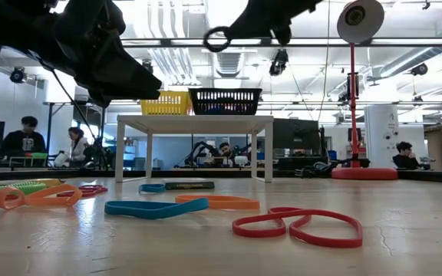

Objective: Pick & Place Office Desk Supplies
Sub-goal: Put the black spring keychain into the black bin, then put the crayon box into the yellow bin

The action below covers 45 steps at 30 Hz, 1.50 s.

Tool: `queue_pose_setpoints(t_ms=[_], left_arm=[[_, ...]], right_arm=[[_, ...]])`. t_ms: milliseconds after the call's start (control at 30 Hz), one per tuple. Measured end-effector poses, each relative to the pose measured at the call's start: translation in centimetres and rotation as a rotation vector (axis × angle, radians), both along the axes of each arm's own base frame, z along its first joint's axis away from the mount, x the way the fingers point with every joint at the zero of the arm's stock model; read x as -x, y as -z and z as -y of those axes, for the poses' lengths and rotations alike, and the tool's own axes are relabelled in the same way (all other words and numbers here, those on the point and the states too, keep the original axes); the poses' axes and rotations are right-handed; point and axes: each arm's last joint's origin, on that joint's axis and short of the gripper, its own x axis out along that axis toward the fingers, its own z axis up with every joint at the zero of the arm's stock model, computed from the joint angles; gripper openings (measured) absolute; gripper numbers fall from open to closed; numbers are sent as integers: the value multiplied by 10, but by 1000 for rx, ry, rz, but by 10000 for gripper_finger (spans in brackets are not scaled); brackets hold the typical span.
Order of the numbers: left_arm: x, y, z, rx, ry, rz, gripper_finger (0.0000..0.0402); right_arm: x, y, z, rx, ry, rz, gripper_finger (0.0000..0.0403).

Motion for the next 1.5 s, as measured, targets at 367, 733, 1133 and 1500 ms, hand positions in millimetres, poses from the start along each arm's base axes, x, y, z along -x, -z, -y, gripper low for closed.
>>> queue_pose_setpoints(t_ms=[367,733,1133,1500], left_arm=[[0,1,0,-6,0,-12,173],[0,1,0,-2,-4,-12,173],[1,2,0,15,-12,-17,173],[1,4,0,79,11,-39,172]], right_arm=[[-13,3,85,-39,204,-268,26],[-13,-13,93,-98,240,-402,105],[-14,-33,44,-60,90,-334,182],[-13,19,-78,19,-170,-275,166]])
